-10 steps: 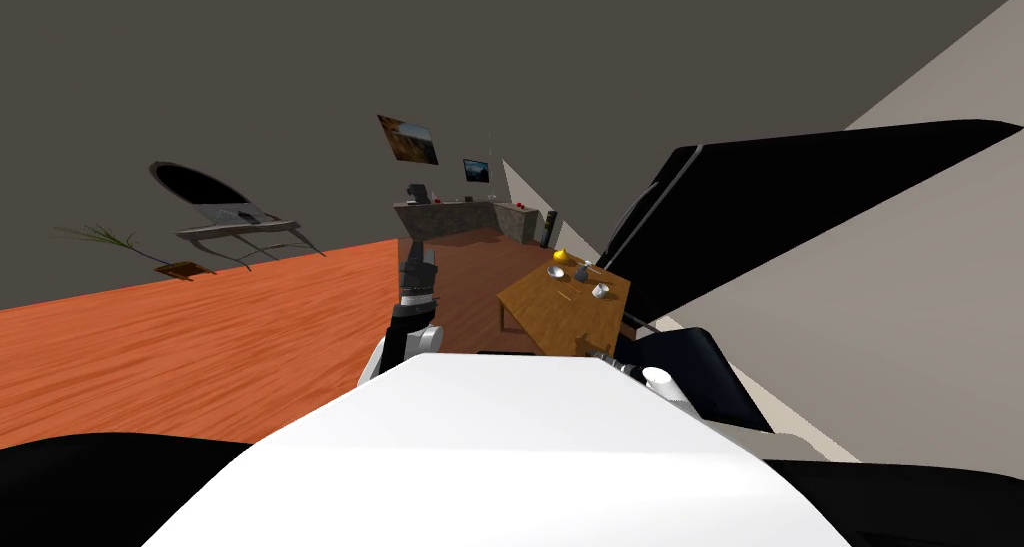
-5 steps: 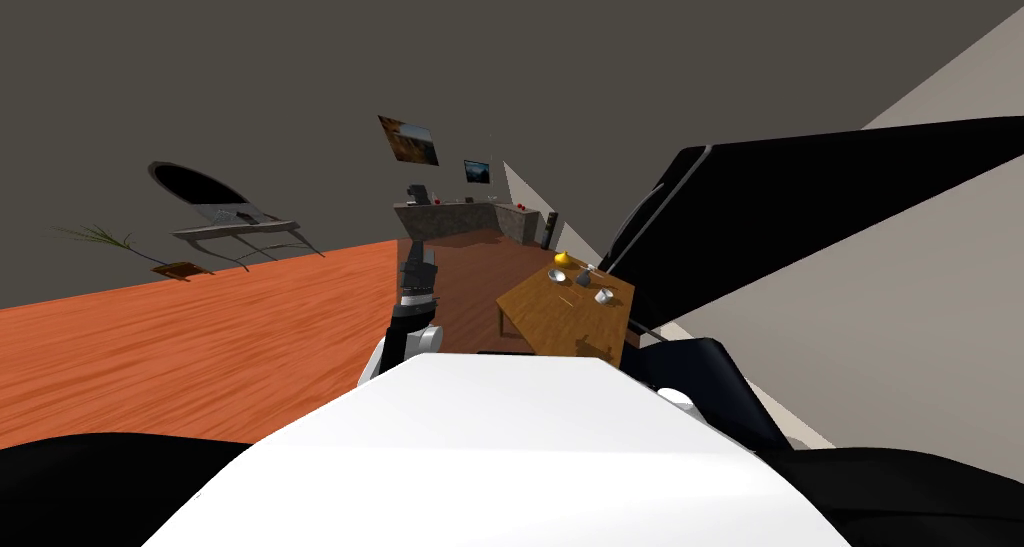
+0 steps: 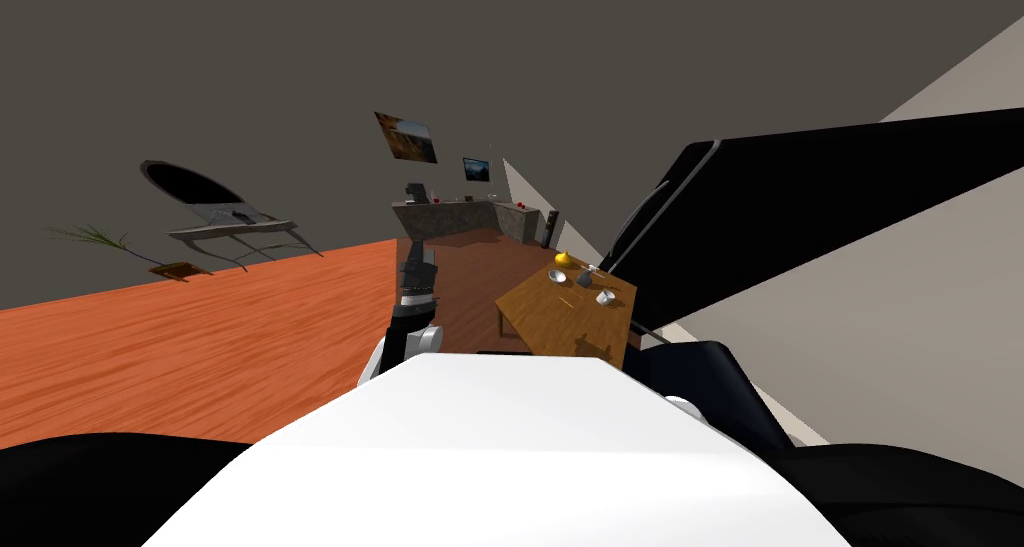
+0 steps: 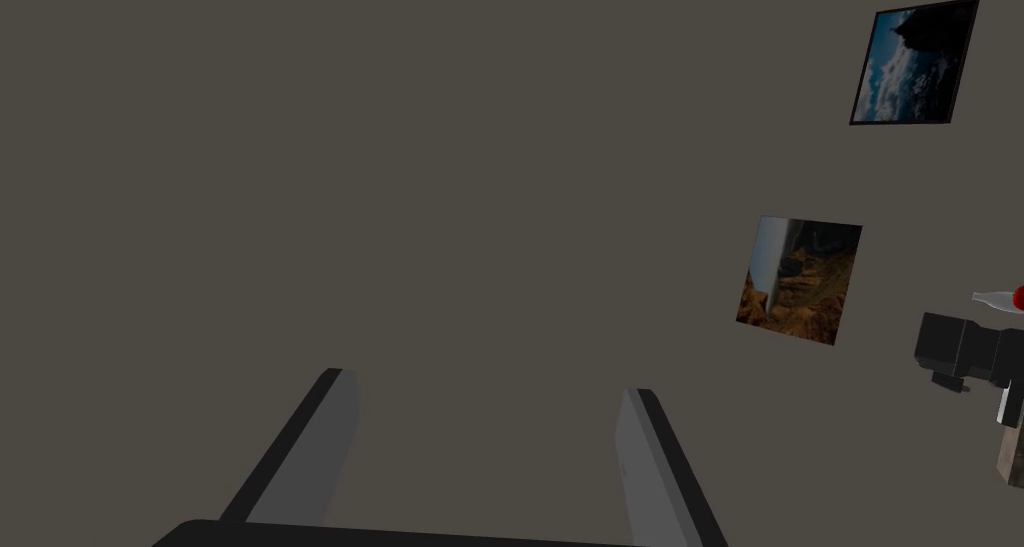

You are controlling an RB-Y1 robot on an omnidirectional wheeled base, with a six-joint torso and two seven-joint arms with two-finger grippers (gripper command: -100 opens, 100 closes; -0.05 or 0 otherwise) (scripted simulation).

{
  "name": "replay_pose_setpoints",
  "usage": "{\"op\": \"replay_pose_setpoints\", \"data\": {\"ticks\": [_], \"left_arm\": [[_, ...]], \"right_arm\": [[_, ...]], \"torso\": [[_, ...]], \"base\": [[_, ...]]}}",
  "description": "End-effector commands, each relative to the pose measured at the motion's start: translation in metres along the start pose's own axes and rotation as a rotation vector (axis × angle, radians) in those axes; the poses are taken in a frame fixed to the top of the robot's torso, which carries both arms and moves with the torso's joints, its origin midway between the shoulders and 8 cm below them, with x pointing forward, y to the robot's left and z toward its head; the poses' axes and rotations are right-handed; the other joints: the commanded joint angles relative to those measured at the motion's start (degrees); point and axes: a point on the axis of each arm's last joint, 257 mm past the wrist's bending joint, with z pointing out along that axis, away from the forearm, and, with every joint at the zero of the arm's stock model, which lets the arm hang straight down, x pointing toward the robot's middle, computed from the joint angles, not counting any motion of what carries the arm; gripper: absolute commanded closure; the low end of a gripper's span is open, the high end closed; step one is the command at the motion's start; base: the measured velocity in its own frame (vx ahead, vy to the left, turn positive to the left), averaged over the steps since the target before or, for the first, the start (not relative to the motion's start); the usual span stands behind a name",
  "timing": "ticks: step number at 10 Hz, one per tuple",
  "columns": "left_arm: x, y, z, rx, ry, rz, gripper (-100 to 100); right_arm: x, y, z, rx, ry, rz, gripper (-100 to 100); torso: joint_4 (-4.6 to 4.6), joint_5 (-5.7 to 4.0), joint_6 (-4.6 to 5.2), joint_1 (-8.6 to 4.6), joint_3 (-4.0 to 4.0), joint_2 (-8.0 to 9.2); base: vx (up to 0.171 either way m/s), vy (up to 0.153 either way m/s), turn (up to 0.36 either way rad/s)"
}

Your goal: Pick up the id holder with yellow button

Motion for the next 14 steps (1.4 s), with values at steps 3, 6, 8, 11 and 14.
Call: {"op": "replay_pose_setpoints", "data": {"ticks": [3, 6, 8, 11, 14], "left_arm": [[0.0, 0.0, 0.0, 0.0, 0.0, 0.0, 0], [0.0, 0.0, 0.0, 0.0, 0.0, 0.0, 0], [0.0, 0.0, 0.0, 0.0, 0.0, 0.0, 0], [0.0, 0.0, 0.0, 0.0, 0.0, 0.0, 0], [0.0, 0.0, 0.0, 0.0, 0.0, 0.0, 0]], "right_arm": [[0.0, 0.0, 0.0, 0.001, 0.0, 0.0, 100], [0.016, -0.011, 0.016, 0.003, -0.019, -0.015, 100], [0.024, -0.021, 0.024, 0.018, -0.015, -0.008, 100], [0.038, -0.032, 0.034, 0.024, -0.021, -0.012, 100], [0.062, -0.044, 0.048, 0.018, -0.033, -0.018, 100]], "torso": [[0.0, 0.01, 0.02, -0.02, 0.0, 0.01], [0.03, -0.01, 0.01, 0.05, 0.13, 0.27], [-0.02, -0.21, 0.09, 0.02, 0.25, 0.55], [-0.06, -0.23, 0.07, -0.11, 0.13, 0.33], [-0.12, -0.34, 0.05, -0.22, 0.03, 0.2]], "base": [[0.0, 0.0, 0.0], [-0.088, 0.023, -0.012], [-0.097, 0.023, -0.012], [-0.064, 0.009, -0.009], [-0.09, 0.024, -0.014]]}}
